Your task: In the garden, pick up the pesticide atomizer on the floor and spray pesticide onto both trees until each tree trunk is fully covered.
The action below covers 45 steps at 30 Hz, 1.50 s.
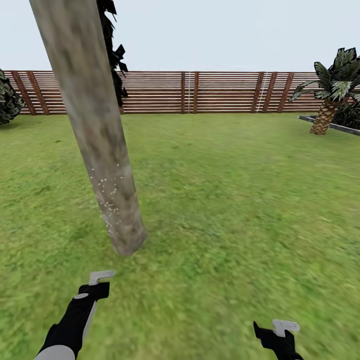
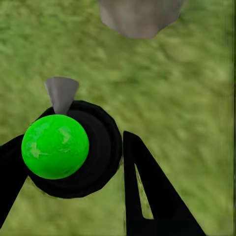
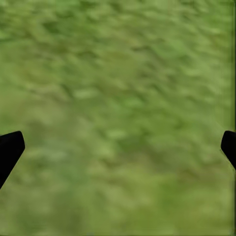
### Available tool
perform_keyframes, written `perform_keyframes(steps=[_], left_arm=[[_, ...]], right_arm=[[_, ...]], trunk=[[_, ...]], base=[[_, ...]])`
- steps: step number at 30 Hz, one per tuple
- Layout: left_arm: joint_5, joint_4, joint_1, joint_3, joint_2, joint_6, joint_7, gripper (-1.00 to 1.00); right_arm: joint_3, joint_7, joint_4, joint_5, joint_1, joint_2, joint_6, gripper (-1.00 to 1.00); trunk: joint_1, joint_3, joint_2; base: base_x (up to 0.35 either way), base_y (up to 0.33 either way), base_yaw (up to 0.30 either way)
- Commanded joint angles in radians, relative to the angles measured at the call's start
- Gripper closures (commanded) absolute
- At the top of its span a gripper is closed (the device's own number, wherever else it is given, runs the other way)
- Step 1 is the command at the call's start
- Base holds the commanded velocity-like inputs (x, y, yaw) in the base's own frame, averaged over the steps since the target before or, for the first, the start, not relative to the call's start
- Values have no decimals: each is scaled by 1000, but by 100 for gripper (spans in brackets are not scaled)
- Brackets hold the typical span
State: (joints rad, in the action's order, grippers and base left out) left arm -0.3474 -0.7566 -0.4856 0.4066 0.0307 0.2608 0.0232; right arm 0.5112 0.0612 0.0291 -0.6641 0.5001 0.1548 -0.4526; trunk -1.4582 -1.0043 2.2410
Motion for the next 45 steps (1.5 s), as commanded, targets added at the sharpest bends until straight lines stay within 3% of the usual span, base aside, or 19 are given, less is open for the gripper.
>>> perform_keyframes(steps=[1,18,29,45], left_arm=[[0,-2,0,0,-1,0,0,100],[-1,-10,0,14,-2,0,-2,100],[-1,-12,0,15,-2,0,-1,100],[-2,-12,0,15,-3,2,-2,100]], right_arm=[[0,0,0,0,0,0,0,-100],[1,0,0,0,0,-1,0,-100],[1,0,0,0,0,-1,0,-100],[1,0,0,0,0,-1,0,-100]], trunk=[[0,0,0],[0,0,0],[0,0,0],[0,4,0]], base=[[244,-178,0],[66,-253,203],[0,-274,40],[40,-264,222]])
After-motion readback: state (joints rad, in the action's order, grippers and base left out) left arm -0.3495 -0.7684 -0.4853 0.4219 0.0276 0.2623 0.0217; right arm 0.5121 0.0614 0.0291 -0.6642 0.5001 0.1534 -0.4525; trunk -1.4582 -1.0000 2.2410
